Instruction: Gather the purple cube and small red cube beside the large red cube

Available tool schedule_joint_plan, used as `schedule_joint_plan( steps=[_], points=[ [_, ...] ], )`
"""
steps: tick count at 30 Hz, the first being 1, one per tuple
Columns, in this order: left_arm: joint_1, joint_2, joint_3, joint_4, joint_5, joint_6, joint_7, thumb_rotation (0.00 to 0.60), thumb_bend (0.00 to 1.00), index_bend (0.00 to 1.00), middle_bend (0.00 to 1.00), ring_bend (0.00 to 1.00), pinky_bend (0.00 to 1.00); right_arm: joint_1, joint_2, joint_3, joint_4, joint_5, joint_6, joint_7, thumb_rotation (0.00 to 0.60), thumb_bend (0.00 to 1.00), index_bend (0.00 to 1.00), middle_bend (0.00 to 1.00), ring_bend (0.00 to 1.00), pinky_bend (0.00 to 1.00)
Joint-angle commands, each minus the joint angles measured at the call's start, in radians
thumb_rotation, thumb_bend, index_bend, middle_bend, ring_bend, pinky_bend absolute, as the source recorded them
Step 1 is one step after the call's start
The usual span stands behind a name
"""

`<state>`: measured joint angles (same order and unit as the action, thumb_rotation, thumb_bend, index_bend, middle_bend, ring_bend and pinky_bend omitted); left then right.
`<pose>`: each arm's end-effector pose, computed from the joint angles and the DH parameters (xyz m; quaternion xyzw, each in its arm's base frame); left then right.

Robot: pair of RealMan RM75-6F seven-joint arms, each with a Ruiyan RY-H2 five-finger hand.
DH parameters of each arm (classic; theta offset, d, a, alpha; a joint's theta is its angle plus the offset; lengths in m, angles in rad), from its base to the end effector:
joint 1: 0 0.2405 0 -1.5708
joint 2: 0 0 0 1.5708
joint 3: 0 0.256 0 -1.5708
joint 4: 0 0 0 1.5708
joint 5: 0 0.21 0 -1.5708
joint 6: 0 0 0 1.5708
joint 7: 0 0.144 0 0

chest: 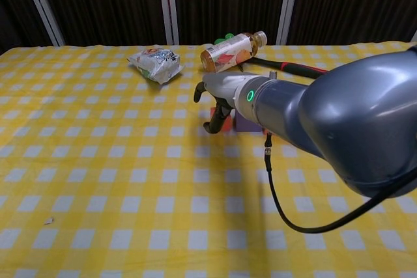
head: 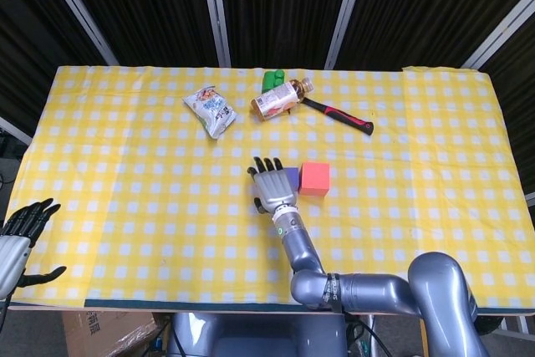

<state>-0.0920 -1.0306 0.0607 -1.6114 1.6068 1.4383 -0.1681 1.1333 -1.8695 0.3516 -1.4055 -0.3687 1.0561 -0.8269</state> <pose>-0.3158 0.1582 0.1616 -0.6342 -0.4358 -0.3763 0.5159 -0.0220 -0.3567 -0.0988 0.7294 -0.4517 0.2935 0.4217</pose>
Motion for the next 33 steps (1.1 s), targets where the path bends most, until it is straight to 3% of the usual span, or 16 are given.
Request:
schedule_joint_plan(
  steps=[1,33],
  points=[
    [0.001,0.000,0.000,0.000,0.000,0.001,0.000,0.600,0.08,0.00,0.00,0.00,0.02,0.001,0.000,-0.009,-0.016,0.009,0.014,-0.014,0.600,0.59,0.19,0.00,0.00,0.00],
    [-0.001,0.003,0.001,-0.005,-0.005,-0.006,-0.001,0.600,0.08,0.00,0.00,0.00,0.02,-0.017,-0.012,-0.044,0.007,0.038,0.018,-0.058,0.600,0.61,0.22,0.00,0.00,0.00]
  ],
)
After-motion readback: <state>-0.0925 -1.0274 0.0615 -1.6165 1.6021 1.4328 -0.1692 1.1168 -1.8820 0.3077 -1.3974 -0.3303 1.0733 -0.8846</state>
